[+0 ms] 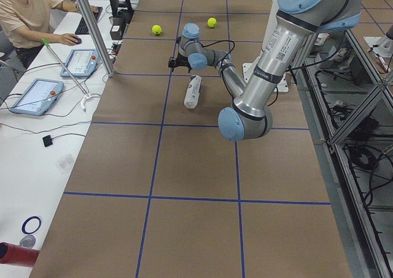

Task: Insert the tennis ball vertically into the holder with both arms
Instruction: 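Reach the left gripper down to the white can lying on its side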

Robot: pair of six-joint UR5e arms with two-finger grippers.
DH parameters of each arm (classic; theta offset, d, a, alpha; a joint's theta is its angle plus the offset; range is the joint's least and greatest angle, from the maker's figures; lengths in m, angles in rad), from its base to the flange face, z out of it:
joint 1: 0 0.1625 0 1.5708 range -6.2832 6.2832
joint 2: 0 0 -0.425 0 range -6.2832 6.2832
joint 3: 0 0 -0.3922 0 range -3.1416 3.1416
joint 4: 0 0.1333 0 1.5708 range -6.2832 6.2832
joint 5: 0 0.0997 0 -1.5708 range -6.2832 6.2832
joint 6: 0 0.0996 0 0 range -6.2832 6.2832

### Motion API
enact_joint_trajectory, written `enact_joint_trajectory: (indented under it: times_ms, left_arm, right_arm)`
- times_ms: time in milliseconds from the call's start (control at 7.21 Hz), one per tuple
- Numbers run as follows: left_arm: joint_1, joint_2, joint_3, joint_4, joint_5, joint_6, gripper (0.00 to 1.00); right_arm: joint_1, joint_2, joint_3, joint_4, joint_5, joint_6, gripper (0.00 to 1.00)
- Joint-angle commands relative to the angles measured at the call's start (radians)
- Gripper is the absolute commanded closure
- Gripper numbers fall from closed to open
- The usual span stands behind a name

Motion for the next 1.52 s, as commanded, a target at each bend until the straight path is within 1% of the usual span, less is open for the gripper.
enact_joint_trajectory:
  times_ms: [0,139,277,416,693,832,1386]
  left_arm:
    - [0.065,-0.053,0.012,0.128,0.005,0.072,0.00]
    - [0.087,-0.061,0.022,0.183,0.008,0.075,0.00]
    - [0.090,-0.062,0.022,0.189,0.008,0.137,0.00]
    - [0.110,-0.065,0.023,0.189,0.008,0.142,0.00]
    - [0.128,-0.108,0.086,0.184,0.047,0.139,0.00]
    - [0.135,-0.116,0.104,0.179,0.047,0.139,0.01]
    - [0.147,-0.117,0.158,0.175,0.048,0.139,0.01]
  right_arm:
    - [0.000,0.000,0.000,0.000,0.000,0.000,0.00]
    - [0.000,-0.002,0.000,0.000,0.000,0.000,0.00]
    - [0.000,-0.002,0.000,0.000,0.000,0.000,0.00]
    - [0.000,-0.002,0.000,0.000,0.000,0.002,0.00]
    - [0.000,-0.002,0.000,0.000,0.000,0.002,0.00]
    - [0.000,-0.002,-0.001,0.000,0.000,0.002,0.00]
    - [0.000,-0.002,-0.003,-0.002,0.000,0.002,0.00]
